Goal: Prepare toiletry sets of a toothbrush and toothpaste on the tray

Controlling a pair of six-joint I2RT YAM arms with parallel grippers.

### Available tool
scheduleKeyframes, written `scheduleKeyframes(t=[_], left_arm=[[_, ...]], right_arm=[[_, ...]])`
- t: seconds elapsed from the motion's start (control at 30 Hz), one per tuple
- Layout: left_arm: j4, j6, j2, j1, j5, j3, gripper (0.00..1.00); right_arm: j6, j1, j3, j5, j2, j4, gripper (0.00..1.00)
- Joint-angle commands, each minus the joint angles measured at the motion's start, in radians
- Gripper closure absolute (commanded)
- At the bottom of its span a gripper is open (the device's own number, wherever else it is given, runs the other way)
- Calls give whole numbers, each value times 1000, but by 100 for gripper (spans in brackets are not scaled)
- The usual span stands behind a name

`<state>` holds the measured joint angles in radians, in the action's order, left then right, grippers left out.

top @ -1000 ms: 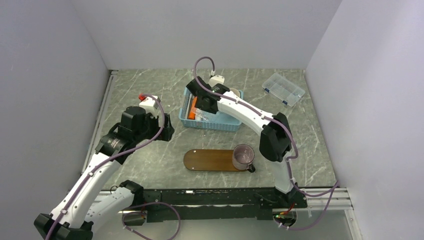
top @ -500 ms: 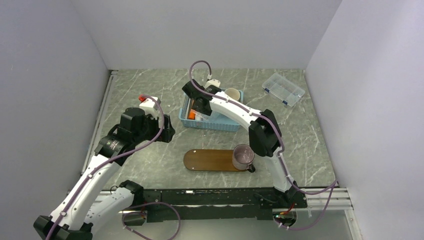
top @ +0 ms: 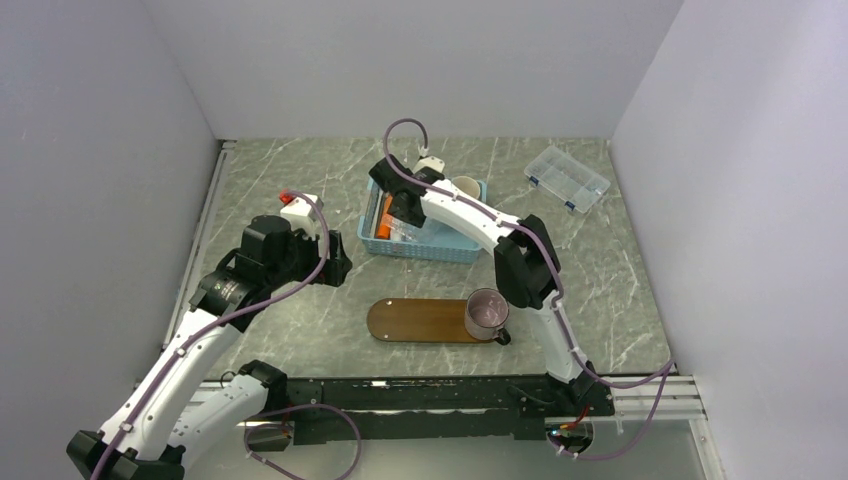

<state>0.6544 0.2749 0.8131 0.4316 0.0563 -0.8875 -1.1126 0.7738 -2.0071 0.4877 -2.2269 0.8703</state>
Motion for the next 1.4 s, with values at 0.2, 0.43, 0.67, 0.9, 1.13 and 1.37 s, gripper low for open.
scheduleKeyframes(t=[0.2,0.43,0.67,0.9,1.13,1.37], left_arm=[[-35,4,-3,4,19,1,1],[-34,3,-2,3,17,1,1],[-33,1,0,4,12,1,1],[-32,0,4,4,3,1,1],[-29,-2,7,4,-7,1,1],[-25,-3,19,4,-14,-1,1]], right_arm=[[-7,-11,-48,-20,-31,-31,60],[6,-13,-42,-24,-16,-48,69],[29,-12,-29,-13,18,-60,81],[73,-11,-23,2,62,-66,96],[141,14,11,75,148,-83,100],[191,30,70,94,240,-119,100]])
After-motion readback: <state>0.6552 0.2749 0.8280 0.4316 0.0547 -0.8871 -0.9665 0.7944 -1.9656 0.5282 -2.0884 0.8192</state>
